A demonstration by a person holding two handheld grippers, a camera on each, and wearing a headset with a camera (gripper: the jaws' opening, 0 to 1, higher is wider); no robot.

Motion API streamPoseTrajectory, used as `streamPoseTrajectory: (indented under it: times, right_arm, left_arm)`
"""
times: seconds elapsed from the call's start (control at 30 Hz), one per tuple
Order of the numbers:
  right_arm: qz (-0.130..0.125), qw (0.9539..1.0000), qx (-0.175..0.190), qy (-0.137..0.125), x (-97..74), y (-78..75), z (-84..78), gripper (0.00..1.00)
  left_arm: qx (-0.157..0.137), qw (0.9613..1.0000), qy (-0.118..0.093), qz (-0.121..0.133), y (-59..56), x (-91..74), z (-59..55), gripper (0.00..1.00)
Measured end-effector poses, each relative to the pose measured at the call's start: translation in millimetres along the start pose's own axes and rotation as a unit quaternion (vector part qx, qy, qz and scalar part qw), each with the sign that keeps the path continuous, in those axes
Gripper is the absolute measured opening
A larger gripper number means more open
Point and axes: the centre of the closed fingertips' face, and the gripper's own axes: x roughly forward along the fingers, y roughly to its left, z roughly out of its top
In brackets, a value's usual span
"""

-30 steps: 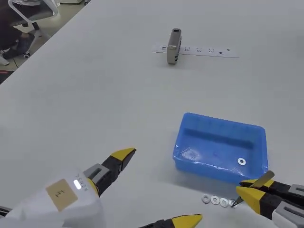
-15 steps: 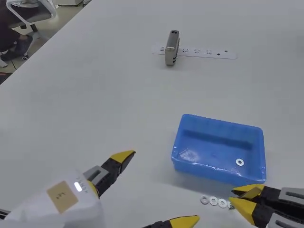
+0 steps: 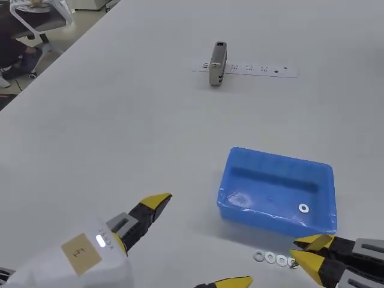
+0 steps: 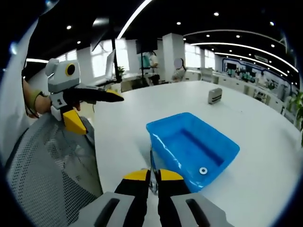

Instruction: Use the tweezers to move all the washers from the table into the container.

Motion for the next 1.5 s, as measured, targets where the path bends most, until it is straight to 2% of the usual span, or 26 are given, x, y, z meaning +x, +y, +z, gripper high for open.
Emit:
streamPoseTrajectory:
  times: [0.2,0.4,1.13,1.5]
  right_arm:
    - [-0.003,0.9996,0.027,-0.008,-2.2,-1.3,2.8,0.03]
    - [-0.002,0.9987,0.043,-0.028,-8.1,1.4,15.4,0.03]
    - [-0.015,0.9967,0.031,-0.073,-32.4,-7.2,63.8,0.03]
    - [-0.024,0.9955,0.032,-0.087,-32.9,-17.4,74.0,0.03]
  left_arm:
    - [0.0,1.0,0.0,-0.001,-0.6,0.2,-0.2,0.85]
    - [0.001,1.0,-0.001,0.001,0.2,-0.2,0.3,0.85]
    - [-0.001,1.0,-0.004,0.002,0.6,-0.4,1.5,0.85]
    - [-0.002,1.0,-0.004,0.002,0.7,-0.3,1.2,0.85]
